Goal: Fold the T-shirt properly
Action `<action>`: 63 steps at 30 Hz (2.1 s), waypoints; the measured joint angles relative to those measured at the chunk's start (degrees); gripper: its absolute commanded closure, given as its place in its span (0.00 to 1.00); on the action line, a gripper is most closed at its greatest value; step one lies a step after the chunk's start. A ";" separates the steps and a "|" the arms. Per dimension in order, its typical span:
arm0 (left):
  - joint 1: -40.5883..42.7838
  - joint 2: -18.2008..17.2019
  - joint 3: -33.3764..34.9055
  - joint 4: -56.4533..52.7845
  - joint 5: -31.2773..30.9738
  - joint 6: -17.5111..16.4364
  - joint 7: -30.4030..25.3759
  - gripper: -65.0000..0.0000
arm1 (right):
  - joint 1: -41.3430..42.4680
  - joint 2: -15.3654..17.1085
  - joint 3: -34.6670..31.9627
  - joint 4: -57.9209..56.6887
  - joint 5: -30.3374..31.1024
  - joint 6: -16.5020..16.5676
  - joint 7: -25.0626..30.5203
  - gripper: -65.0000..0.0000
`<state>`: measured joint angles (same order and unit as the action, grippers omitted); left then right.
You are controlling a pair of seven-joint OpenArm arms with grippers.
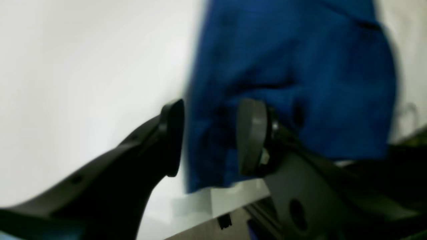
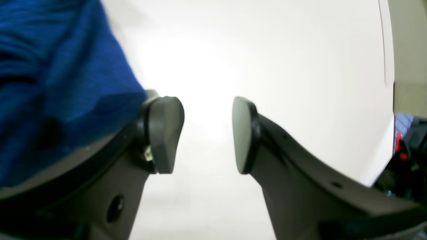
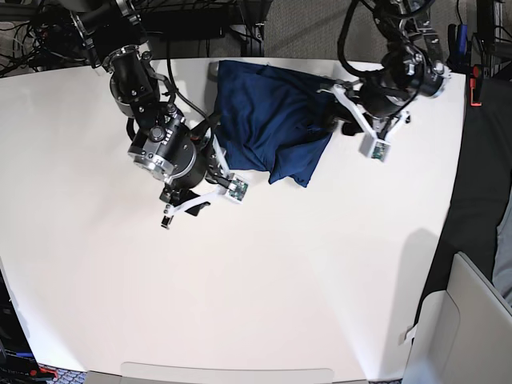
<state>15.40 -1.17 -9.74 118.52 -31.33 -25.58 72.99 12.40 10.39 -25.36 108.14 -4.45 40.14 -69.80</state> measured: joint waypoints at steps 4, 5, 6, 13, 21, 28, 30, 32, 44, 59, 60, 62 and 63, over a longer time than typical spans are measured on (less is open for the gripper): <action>-0.07 0.81 2.49 0.04 0.09 0.02 -1.97 0.72 | -0.02 -2.14 4.20 -4.15 -0.50 -0.02 -0.13 0.62; -0.02 0.81 3.06 0.07 0.11 0.04 -2.58 0.73 | -0.02 -2.54 4.98 -4.59 -0.50 -0.02 -0.07 0.62; -0.02 0.81 3.58 0.09 0.13 0.02 -2.58 0.74 | 0.00 -2.69 5.53 -5.05 -0.37 -0.02 0.02 0.62; -0.02 0.50 2.45 0.11 -2.10 0.02 -4.76 0.76 | 0.00 -2.71 5.75 -6.38 -0.33 -0.04 -0.02 0.62; 0.00 -1.03 -7.04 0.13 -5.97 0.44 -4.35 0.68 | 0.00 -2.84 5.73 -6.45 -0.31 -0.04 -0.02 0.62; 2.47 -4.96 -7.06 0.37 -18.99 0.42 -0.96 0.59 | 0.00 -2.86 5.57 -6.54 -0.31 -0.04 -0.02 0.62; 2.67 -5.66 -7.04 0.35 -21.62 0.42 0.50 0.59 | -0.02 -2.82 5.60 -6.54 -0.35 -0.04 -0.04 0.62; 3.10 -6.08 -7.04 0.44 -24.02 2.19 0.07 0.59 | 0.00 -2.84 5.60 -6.54 -0.33 -0.04 -0.02 0.62; 7.15 -5.46 -6.60 0.39 -25.81 3.52 1.79 0.58 | -0.04 -4.07 5.57 -6.54 -0.28 -0.04 -0.02 0.62; 5.81 -3.43 -3.43 -1.05 -25.81 3.52 0.50 0.58 | -0.35 -3.91 5.60 -6.54 -0.31 -0.04 -0.02 0.62; 5.31 -3.45 -3.43 -1.38 -25.59 3.52 0.59 0.58 | -0.50 -3.91 5.66 -6.54 -0.37 -0.04 -0.04 0.62; 4.09 -3.45 -3.54 -1.49 -25.64 3.63 0.00 0.58 | -0.81 -3.96 5.68 -6.54 -0.28 -0.04 -0.02 0.62; 3.93 -3.45 -3.54 -1.49 -25.73 3.61 -0.94 0.58 | -0.83 -4.04 5.68 -6.54 -0.28 -0.02 -0.04 0.62</action>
<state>19.33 -4.62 -13.28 117.03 -57.06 -21.98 72.05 11.57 6.35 -19.68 101.60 -4.73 40.12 -69.84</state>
